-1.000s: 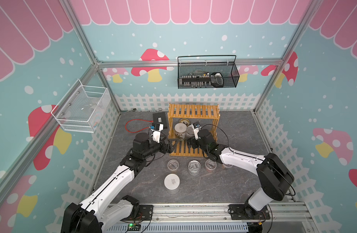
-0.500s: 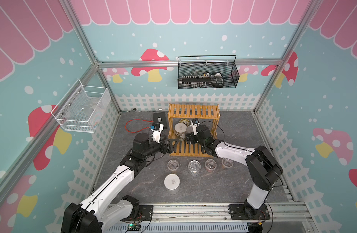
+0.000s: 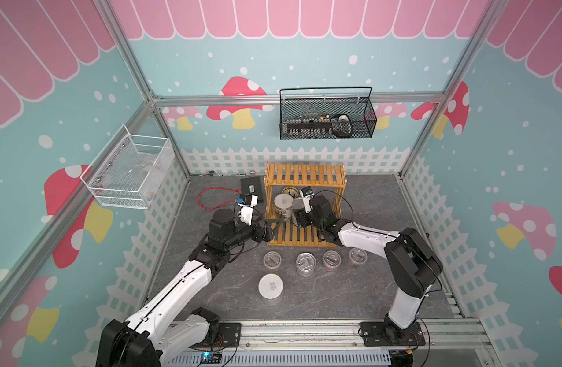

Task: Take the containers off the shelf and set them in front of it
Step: 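Pick up a container from the shelf.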

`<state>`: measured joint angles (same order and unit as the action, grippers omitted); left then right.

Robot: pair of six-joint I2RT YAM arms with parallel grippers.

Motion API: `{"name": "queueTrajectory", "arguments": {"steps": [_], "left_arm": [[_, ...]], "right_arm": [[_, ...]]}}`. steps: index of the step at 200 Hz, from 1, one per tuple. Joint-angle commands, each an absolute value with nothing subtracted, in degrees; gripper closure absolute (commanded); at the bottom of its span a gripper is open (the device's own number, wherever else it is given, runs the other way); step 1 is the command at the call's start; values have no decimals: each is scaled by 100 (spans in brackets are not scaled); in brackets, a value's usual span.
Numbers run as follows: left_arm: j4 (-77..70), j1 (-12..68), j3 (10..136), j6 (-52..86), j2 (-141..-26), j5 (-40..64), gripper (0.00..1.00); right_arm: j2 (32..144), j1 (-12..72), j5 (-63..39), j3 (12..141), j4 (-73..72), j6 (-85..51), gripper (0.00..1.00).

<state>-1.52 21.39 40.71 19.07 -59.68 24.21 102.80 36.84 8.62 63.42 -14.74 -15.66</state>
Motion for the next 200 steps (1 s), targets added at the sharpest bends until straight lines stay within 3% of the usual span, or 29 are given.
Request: {"name": "queueTrajectory", "arguments": {"steps": [1,135,200], "left_arm": [[-158,2100,4078,1837,-5923,2518,1],[-158,2105,4087,1812,-5941,2478,1],[-120,2097,4131,1784,-5937,2448,1]], "right_arm": [[9934,3657,578,6223,-1661,-1399,33],[7750,4111,-1659,4672,-1833,-339,36],[6441,4957,-1570,4054,-648,-194,35]]}}
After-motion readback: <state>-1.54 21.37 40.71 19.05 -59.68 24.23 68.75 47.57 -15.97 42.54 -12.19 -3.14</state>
